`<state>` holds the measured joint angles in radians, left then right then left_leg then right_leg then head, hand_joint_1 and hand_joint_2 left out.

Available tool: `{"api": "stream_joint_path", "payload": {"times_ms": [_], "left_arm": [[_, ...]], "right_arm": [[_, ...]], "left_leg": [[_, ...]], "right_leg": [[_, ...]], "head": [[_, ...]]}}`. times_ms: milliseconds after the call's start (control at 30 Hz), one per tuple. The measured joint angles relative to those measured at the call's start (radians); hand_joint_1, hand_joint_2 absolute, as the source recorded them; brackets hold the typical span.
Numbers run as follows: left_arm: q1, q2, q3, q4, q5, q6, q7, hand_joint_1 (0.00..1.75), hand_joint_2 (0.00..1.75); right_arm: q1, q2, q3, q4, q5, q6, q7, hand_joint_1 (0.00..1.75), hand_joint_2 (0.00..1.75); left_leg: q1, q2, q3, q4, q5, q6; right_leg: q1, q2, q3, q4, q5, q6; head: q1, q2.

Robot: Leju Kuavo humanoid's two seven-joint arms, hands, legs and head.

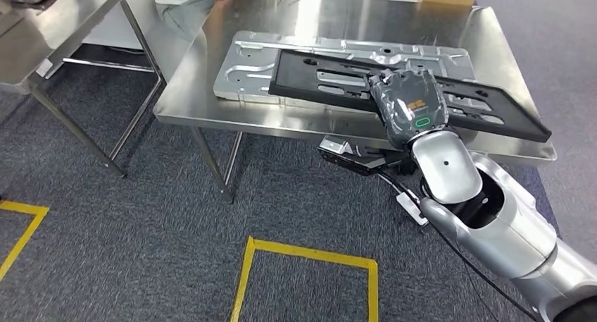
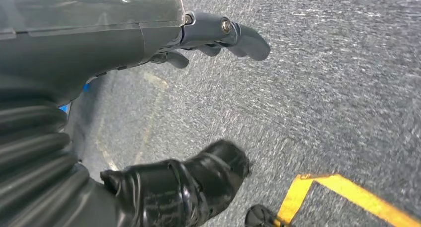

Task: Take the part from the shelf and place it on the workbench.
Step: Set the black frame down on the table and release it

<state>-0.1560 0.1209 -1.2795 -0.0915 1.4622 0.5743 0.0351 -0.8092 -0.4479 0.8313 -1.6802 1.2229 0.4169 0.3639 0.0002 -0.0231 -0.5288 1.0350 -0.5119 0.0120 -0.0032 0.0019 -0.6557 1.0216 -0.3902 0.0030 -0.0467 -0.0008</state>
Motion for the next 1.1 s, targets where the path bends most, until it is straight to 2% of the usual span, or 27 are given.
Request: {"api": "stream_joint_path", "payload": {"times_ms": [33, 67, 100, 167, 200, 233, 267, 300, 367, 400, 433, 533, 600, 633, 700, 733, 767, 800, 833, 867, 900, 933, 967, 1033, 1067, 1100], "left_arm": [[0.000, 0.000, -0.003, 0.000, 0.000, 0.000, -0.001, 0.00, 1.75], [-0.001, 0.000, -0.005, 0.000, 0.000, -0.001, -0.002, 0.00, 1.75], [-0.002, 0.000, -0.007, 0.000, 0.000, -0.002, -0.003, 0.00, 1.75], [-0.001, 0.000, -0.009, 0.000, 0.000, -0.003, -0.003, 0.00, 1.75], [0.001, 0.000, -0.009, 0.000, 0.000, -0.003, -0.003, 0.00, 1.75], [0.003, 0.000, -0.010, 0.000, 0.000, -0.004, -0.003, 0.00, 1.75], [0.004, 0.000, -0.010, 0.000, 0.000, -0.004, -0.003, 0.00, 1.75], [0.005, 0.000, -0.011, 0.000, 0.000, -0.004, -0.003, 0.00, 1.75], [0.007, 0.000, -0.015, 0.002, 0.000, -0.004, -0.003, 0.00, 1.75], [0.007, 0.001, -0.017, 0.003, 0.000, -0.004, -0.003, 0.00, 1.75], [0.008, 0.000, -0.019, 0.004, 0.000, -0.004, -0.003, 0.00, 1.75], [0.007, -0.001, -0.026, 0.005, 0.000, -0.005, -0.003, 0.00, 1.75], [0.003, -0.001, -0.031, 0.006, 0.001, -0.007, -0.004, 0.00, 1.75], [0.002, 0.000, -0.033, 0.007, 0.001, -0.009, -0.004, 0.00, 1.75], [0.003, 0.000, -0.034, 0.007, 0.002, -0.012, -0.004, 0.00, 1.75], [0.003, 0.000, -0.035, 0.008, 0.002, -0.012, -0.004, 0.00, 1.75], [0.004, 0.000, -0.035, 0.008, 0.003, -0.013, -0.004, 0.00, 1.75], [0.004, 0.000, -0.037, 0.008, 0.003, -0.013, -0.004, 0.00, 1.75], [0.004, -0.001, -0.039, 0.008, 0.003, -0.013, -0.003, 0.00, 1.75], [0.004, -0.001, -0.042, 0.008, 0.004, -0.013, -0.003, 0.00, 1.75], [0.003, -0.002, -0.046, 0.008, 0.004, -0.013, -0.002, 0.00, 1.75], [0.002, -0.003, -0.050, 0.008, 0.005, -0.013, -0.001, 0.00, 1.75], [0.001, -0.004, -0.054, 0.008, 0.005, -0.013, 0.000, 0.00, 1.75], [0.001, -0.002, -0.058, 0.009, 0.006, -0.013, 0.001, 0.00, 1.75], [0.000, -0.001, -0.059, 0.009, 0.006, -0.013, 0.000, 0.00, 1.75], [-0.001, 0.000, -0.060, 0.009, 0.006, -0.013, 0.000, 0.00, 1.75]], "right_arm": [[0.001, 0.000, -0.001, -0.002, 0.001, 0.000, 0.000, 1.75, 1.75], [0.002, 0.000, -0.002, -0.004, 0.002, -0.001, 0.000, 1.75, 1.75], [0.005, 0.000, -0.004, -0.006, 0.003, -0.001, 0.000, 1.75, 1.75], [0.016, 0.000, -0.008, -0.009, 0.005, -0.001, -0.001, 1.75, 1.75], [0.022, 0.000, -0.008, -0.010, 0.005, -0.001, -0.001, 1.75, 1.75], [0.028, 0.000, -0.008, -0.010, 0.005, -0.001, -0.001, 1.75, 1.75], [0.033, 0.000, -0.008, -0.010, 0.006, -0.001, -0.002, 1.75, 1.75], [0.035, 0.000, -0.008, -0.010, 0.007, -0.001, -0.002, 1.75, 1.75], [0.037, -0.001, -0.009, -0.011, 0.012, 0.000, -0.002, 1.75, 1.75], [0.037, -0.001, -0.010, -0.012, 0.014, 0.001, -0.002, 1.75, 1.75], [0.040, -0.001, -0.010, -0.014, 0.015, 0.002, -0.003, 1.75, 1.75], [0.045, -0.001, -0.015, -0.021, 0.016, 0.002, -0.006, 1.75, 1.75], [0.044, -0.001, -0.020, -0.023, 0.017, 0.003, -0.009, 1.75, 1.75], [0.046, -0.001, -0.022, -0.024, 0.018, 0.003, -0.011, 1.75, 1.75], [0.052, -0.001, -0.025, -0.024, 0.020, 0.005, -0.016, 1.75, 1.75], [0.056, -0.001, -0.026, -0.024, 0.021, 0.005, -0.018, 1.75, 1.75], [0.059, -0.001, -0.026, -0.024, 0.022, 0.005, -0.020, 1.75, 1.75], [0.061, -0.001, -0.026, -0.024, 0.023, 0.005, -0.021, 1.75, 1.75], [0.062, -0.001, -0.026, -0.024, 0.025, 0.005, -0.022, 1.75, 1.75], [0.063, -0.001, -0.027, -0.024, 0.026, 0.005, -0.023, 1.75, 1.75], [0.063, -0.001, -0.028, -0.023, 0.027, 0.005, -0.024, 1.75, 1.75], [0.064, -0.001, -0.028, -0.022, 0.028, 0.006, -0.025, 1.75, 1.75], [0.066, 0.000, -0.028, -0.022, 0.029, 0.006, -0.027, 1.75, 1.75], [0.066, 0.001, -0.029, -0.022, 0.029, 0.006, -0.029, 1.75, 1.75], [0.066, 0.002, -0.029, -0.023, 0.029, 0.005, -0.029, 1.75, 1.75], [0.066, 0.002, -0.030, -0.024, 0.030, 0.005, -0.030, 1.75, 1.75]], "left_leg": [[0.000, 0.002, -0.011, 0.028, 0.005, -0.004], [0.001, 0.005, -0.037, 0.074, 0.004, -0.008], [0.003, 0.009, -0.076, 0.135, -0.005, -0.013], [0.007, 0.014, -0.158, 0.246, -0.054, -0.020], [0.008, 0.015, -0.189, 0.273, -0.080, -0.023], [0.008, 0.016, -0.207, 0.274, -0.094, -0.024], [0.009, 0.017, -0.212, 0.243, -0.085, -0.024], [0.008, 0.017, -0.205, 0.188, -0.048, -0.021], [0.005, 0.020, -0.186, 0.055, 0.079, -0.010], [0.002, 0.021, -0.178, 0.014, 0.126, -0.004], [0.000, 0.022, -0.174, -0.009, 0.151, 0.002], [0.001, 0.021, -0.143, -0.021, 0.137, 0.018], [0.002, 0.019, -0.121, -0.025, 0.125, 0.029], [0.001, 0.018, -0.111, -0.025, 0.117, 0.033], [0.000, 0.013, -0.091, -0.025, 0.097, 0.035], [-0.001, 0.011, -0.079, -0.024, 0.086, 0.035], [-0.001, 0.008, -0.063, -0.024, 0.074, 0.035], [-0.002, 0.005, -0.047, -0.023, 0.061, 0.034], [-0.002, 0.003, -0.034, -0.024, 0.048, 0.033], [-0.004, 0.002, -0.019, -0.021, 0.034, 0.031], [-0.006, 0.000, -0.010, -0.021, 0.023, 0.027], [-0.007, -0.002, -0.003, -0.023, 0.013, 0.022], [-0.009, -0.004, 0.005, -0.019, 0.009, 0.016], [-0.010, -0.003, 0.003, 0.000, 0.015, 0.006], [-0.010, -0.001, -0.008, 0.030, 0.022, 0.001], [-0.009, 0.002, -0.034, 0.074, 0.024, -0.005]], "right_leg": [[-0.002, -0.001, 0.010, -0.004, -0.005, -0.007], [-0.005, -0.001, 0.022, -0.007, -0.011, -0.012], [-0.006, -0.003, 0.032, -0.009, -0.018, -0.016], [-0.006, -0.003, 0.052, -0.010, -0.035, -0.019], [-0.006, -0.003, 0.064, -0.010, -0.045, -0.019], [-0.006, -0.002, 0.077, -0.010, -0.056, -0.018], [-0.006, -0.002, 0.093, -0.009, -0.067, -0.017], [-0.006, -0.002, 0.109, -0.009, -0.080, -0.015], [-0.005, -0.001, 0.132, -0.008, -0.104, -0.007], [-0.003, 0.000, 0.139, -0.007, -0.115, -0.001], [-0.002, 0.002, 0.145, -0.005, -0.121, 0.006], [-0.002, 0.003, 0.144, 0.035, -0.116, 0.022], [-0.004, 0.002, 0.096, 0.122, -0.119, 0.027], [-0.005, 0.002, 0.057, 0.181, -0.136, 0.030], [-0.006, 0.002, -0.019, 0.264, -0.198, 0.034], [-0.006, 0.002, -0.047, 0.281, -0.229, 0.035], [-0.005, 0.002, -0.057, 0.261, -0.238, 0.036], [-0.005, 0.002, -0.058, 0.218, -0.220, 0.034], [-0.003, 0.002, -0.049, 0.157, -0.168, 0.030], [0.000, 0.002, -0.041, 0.087, -0.099, 0.023], [0.003, 0.003, -0.032, 0.040, -0.041, 0.015], [0.007, 0.004, -0.026, 0.008, 0.002, 0.007], [0.007, 0.006, -0.020, -0.005, 0.020, 0.001], [0.003, 0.006, -0.003, -0.012, 0.018, -0.010], [0.000, 0.006, 0.007, -0.015, 0.014, -0.015], [-0.002, 0.005, 0.017, -0.016, 0.007, -0.020]], "head": [[0.000, 0.000], [-0.001, 0.000], [-0.002, 0.000], [-0.003, 0.000], [-0.003, 0.000], [-0.003, 0.000], [-0.003, 0.000], [-0.003, 0.000], [-0.004, 0.000], [-0.004, 0.000], [-0.004, 0.000], [0.002, 0.000], [0.005, 0.000], [0.005, 0.000], [0.006, 0.000], [0.006, 0.000], [0.006, 0.000], [0.006, 0.000], [0.006, 0.000], [0.007, 0.000], [0.007, 0.000], [0.007, 0.000], [0.006, 0.000], [0.005, 0.000], [0.004, 0.000], [0.003, 0.000]]}}
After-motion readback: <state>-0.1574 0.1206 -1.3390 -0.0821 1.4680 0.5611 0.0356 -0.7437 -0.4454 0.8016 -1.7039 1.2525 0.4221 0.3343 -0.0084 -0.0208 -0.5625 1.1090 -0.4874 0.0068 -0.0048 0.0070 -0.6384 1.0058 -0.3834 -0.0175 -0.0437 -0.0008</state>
